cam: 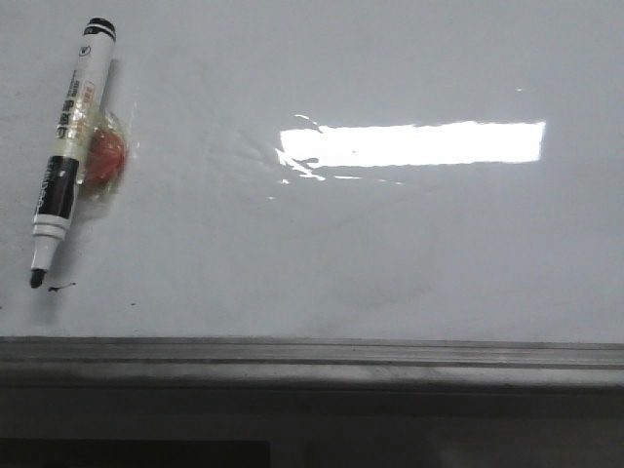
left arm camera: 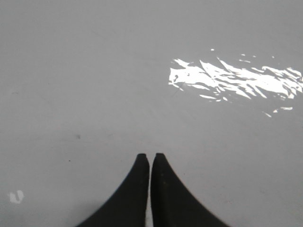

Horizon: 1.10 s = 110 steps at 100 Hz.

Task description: Write number 6 on whiteboard

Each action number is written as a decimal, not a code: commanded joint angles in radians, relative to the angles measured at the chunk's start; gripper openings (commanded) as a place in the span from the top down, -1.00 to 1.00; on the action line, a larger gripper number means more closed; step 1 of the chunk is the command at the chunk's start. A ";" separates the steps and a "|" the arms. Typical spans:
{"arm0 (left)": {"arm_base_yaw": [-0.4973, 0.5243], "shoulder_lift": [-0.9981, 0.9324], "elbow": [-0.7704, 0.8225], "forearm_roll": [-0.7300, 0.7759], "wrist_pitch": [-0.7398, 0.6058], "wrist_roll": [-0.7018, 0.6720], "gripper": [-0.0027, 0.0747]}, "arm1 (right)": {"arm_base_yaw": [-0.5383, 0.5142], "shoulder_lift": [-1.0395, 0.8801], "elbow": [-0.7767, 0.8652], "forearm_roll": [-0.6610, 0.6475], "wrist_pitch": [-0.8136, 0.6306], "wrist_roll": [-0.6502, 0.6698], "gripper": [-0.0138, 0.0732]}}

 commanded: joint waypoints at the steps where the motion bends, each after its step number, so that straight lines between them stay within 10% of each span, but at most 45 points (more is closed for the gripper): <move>1: -0.009 -0.028 -0.002 -0.009 -0.045 -0.001 0.98 | -0.003 0.055 -0.001 0.007 -0.074 -0.005 0.83; 58: -0.026 0.191 -0.285 0.099 0.113 0.010 0.95 | -0.003 0.335 -0.208 0.025 0.003 -0.005 0.83; 83: -0.072 0.193 -0.242 0.069 -0.073 -0.008 0.15 | -0.003 0.335 -0.208 0.025 0.011 -0.005 0.83; 110: -0.131 0.195 -0.230 0.007 -0.105 0.081 0.04 | -0.003 0.335 -0.208 0.027 0.017 -0.005 0.83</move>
